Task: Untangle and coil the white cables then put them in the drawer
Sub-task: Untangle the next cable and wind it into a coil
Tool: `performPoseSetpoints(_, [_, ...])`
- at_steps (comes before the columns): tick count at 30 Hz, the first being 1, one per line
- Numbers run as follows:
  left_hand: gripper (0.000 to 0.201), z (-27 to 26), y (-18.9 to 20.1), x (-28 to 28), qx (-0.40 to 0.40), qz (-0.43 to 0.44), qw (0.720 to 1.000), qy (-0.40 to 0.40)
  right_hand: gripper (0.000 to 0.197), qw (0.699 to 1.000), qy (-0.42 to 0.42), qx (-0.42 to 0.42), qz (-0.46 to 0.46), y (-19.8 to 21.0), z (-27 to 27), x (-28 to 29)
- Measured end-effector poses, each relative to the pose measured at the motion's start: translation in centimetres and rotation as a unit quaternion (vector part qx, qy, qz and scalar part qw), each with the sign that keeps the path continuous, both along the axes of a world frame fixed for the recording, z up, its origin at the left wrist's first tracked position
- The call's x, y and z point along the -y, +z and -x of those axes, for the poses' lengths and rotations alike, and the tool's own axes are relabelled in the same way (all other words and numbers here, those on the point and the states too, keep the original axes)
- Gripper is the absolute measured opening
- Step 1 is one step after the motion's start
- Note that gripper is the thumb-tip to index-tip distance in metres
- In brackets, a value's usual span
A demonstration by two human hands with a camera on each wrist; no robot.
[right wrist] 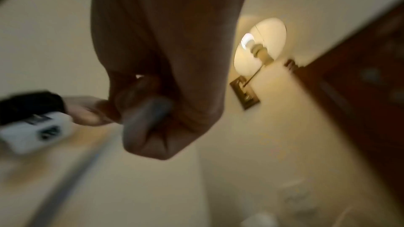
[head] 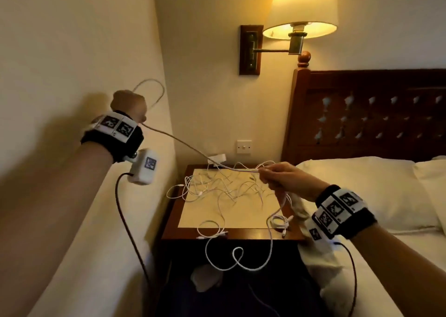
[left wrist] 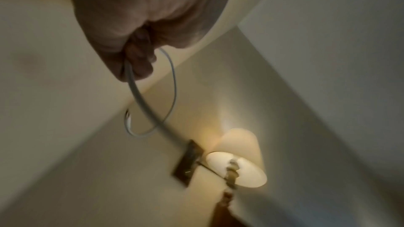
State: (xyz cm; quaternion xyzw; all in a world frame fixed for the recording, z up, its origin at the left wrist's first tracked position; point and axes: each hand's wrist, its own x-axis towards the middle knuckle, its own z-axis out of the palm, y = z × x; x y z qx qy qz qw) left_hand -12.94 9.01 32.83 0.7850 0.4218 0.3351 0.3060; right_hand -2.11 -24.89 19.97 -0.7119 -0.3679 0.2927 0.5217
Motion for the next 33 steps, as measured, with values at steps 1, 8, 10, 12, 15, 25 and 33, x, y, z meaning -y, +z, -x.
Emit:
performPoseSetpoints(1, [0.056,0.2,-1.0,-0.2,-0.019,0.027,0.999,0.003,0.03,0.999,-0.033,0.02,-0.009,0.5,-0.2,0.4])
performPoseSetpoints(8, [0.031,0.1,-3.2,13.3,-0.026,-0.039,0.915,-0.402,0.033,0.95,-0.1,0.293,-0.049,6.7,2.9,-5.8])
performPoseSetpoints(10, [0.036,0.2,-3.5,14.1,-0.056,-0.044,0.898,-0.434,0.033,0.948,-0.108,0.298,-0.041,7.3,2.4,-6.3])
performPoseSetpoints(12, [0.032,0.4,-3.7,12.3,-0.029,-0.124,0.921,-0.367,0.029,0.965,-0.091,0.248,-0.005,6.4,1.5,-5.6])
performPoseSetpoints(15, [0.032,1.7,-2.9,7.7,0.065,-0.203,0.962,-0.173,0.028,0.971,-0.067,0.216,0.076,1.9,-0.3,-3.6])
performPoseSetpoints(25, [0.054,1.6,-3.1,6.9,-0.265,-0.233,0.931,-0.094,0.038,0.986,-0.094,0.118,-0.069,1.0,0.3,-5.5])
performPoseSetpoints(33, [0.036,0.4,-6.1,12.1,-0.097,-0.039,0.912,-0.397,0.033,0.957,-0.079,0.277,0.026,3.9,0.3,-8.1])
